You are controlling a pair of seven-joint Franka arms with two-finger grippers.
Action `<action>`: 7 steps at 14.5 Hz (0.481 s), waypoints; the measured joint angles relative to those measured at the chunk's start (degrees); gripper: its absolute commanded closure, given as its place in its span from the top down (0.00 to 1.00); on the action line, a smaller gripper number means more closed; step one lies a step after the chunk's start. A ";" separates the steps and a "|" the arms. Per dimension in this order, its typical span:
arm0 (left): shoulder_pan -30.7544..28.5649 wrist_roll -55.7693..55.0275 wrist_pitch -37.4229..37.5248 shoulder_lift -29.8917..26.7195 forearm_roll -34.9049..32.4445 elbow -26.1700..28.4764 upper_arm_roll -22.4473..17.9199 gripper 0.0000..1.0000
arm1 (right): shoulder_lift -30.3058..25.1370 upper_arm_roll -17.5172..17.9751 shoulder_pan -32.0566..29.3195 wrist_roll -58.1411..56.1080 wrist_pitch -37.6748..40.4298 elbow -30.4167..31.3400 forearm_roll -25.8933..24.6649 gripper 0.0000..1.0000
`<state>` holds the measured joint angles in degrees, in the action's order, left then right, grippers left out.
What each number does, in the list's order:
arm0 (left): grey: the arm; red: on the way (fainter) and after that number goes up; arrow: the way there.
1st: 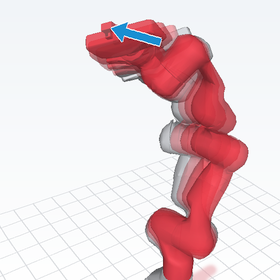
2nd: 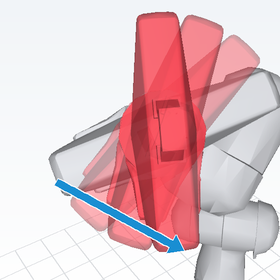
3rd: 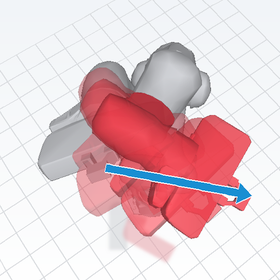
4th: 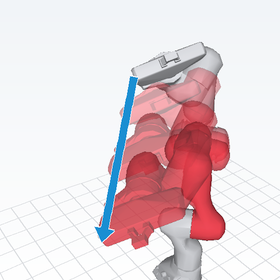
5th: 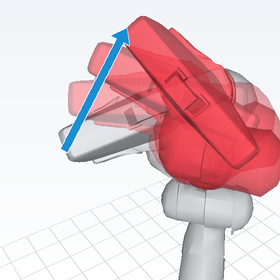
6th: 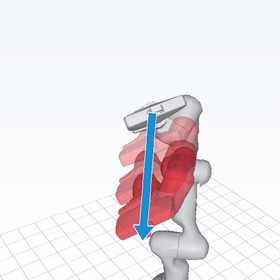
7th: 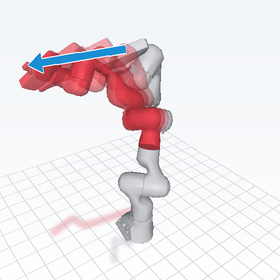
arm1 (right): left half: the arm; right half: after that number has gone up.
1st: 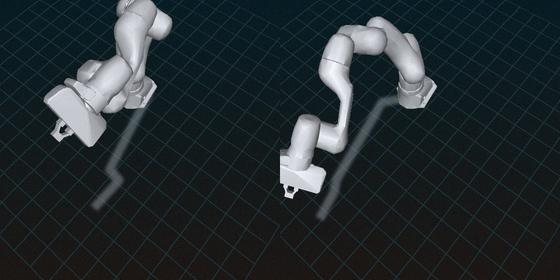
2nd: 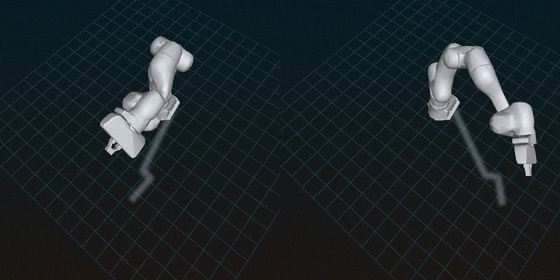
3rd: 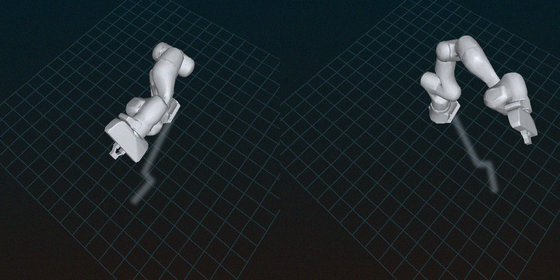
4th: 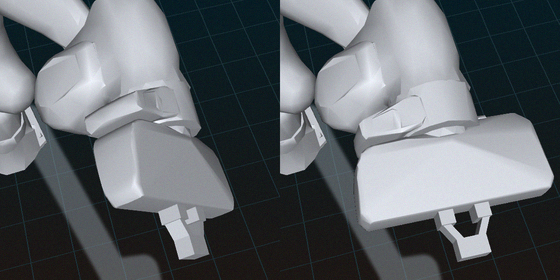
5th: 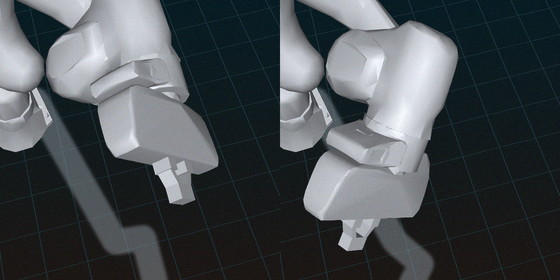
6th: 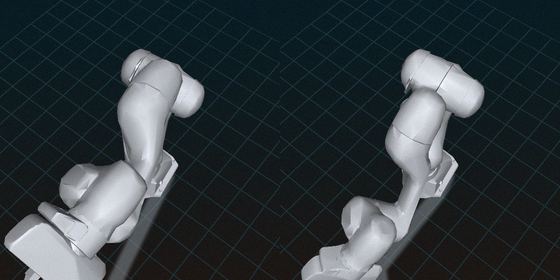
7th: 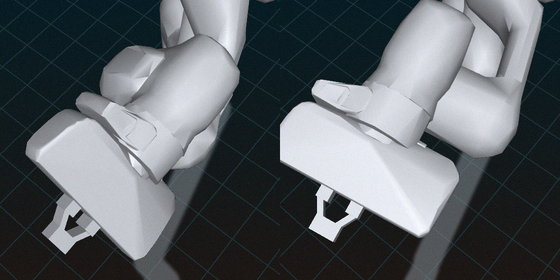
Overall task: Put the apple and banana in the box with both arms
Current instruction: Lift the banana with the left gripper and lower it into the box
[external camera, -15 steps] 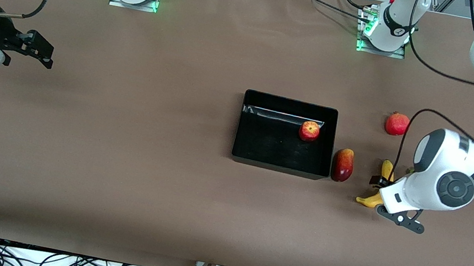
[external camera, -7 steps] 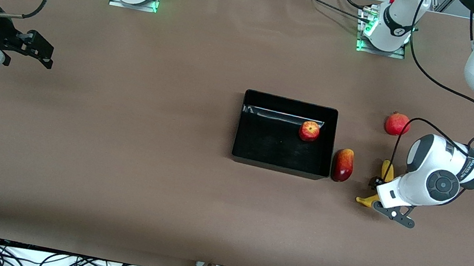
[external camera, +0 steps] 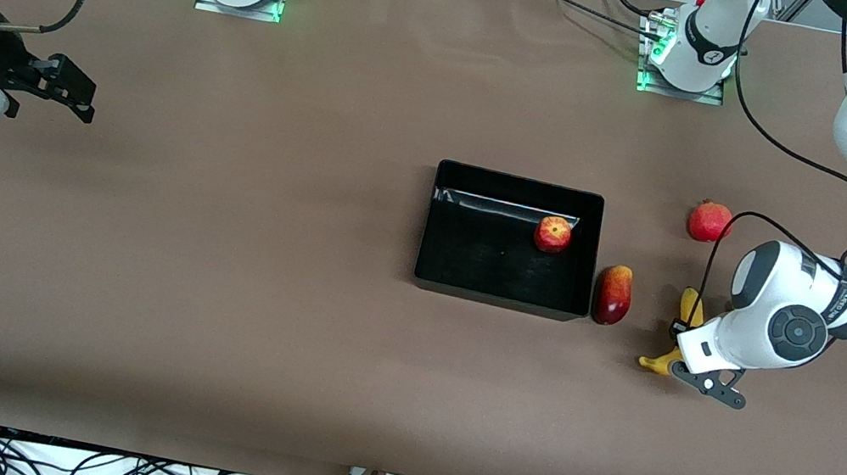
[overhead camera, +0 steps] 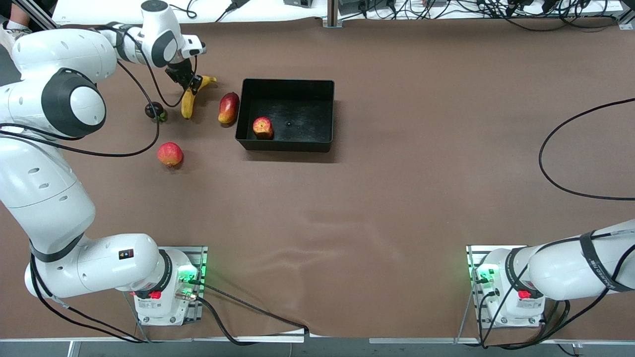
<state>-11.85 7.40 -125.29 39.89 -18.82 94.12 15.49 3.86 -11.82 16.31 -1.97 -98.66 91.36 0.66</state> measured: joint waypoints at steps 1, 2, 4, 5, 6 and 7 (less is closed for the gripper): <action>0.13 -0.35 4.51 -0.58 0.07 -2.23 1.18 0.00 | 0.00 0.00 0.00 0.00 0.00 0.00 0.00 1.00; 0.51 -1.51 9.77 -1.18 0.13 -5.16 2.73 0.00 | 0.01 0.00 0.00 0.00 0.00 0.00 0.00 1.00; 2.85 -6.44 19.59 -2.55 0.96 -11.50 5.26 0.00 | 0.01 0.00 -0.01 0.00 -0.01 0.00 0.00 1.00; 4.65 -9.95 22.43 -3.15 2.39 -13.66 5.88 0.00 | 0.01 0.00 -0.01 0.00 -0.01 0.00 0.00 1.00; 6.73 -14.31 23.94 -3.56 4.16 -15.11 6.14 0.00 | 0.01 0.00 -0.01 0.00 -0.01 0.00 0.00 1.00; 9.17 -19.23 24.63 -3.69 6.00 -16.02 6.30 0.00 | 0.01 -0.01 -0.02 0.00 -0.01 0.00 0.00 1.00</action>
<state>-2.69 -11.83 -100.67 36.20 -12.82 78.09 21.79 3.87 -11.83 16.29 -1.97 -98.67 91.35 0.66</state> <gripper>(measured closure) 0.661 0.000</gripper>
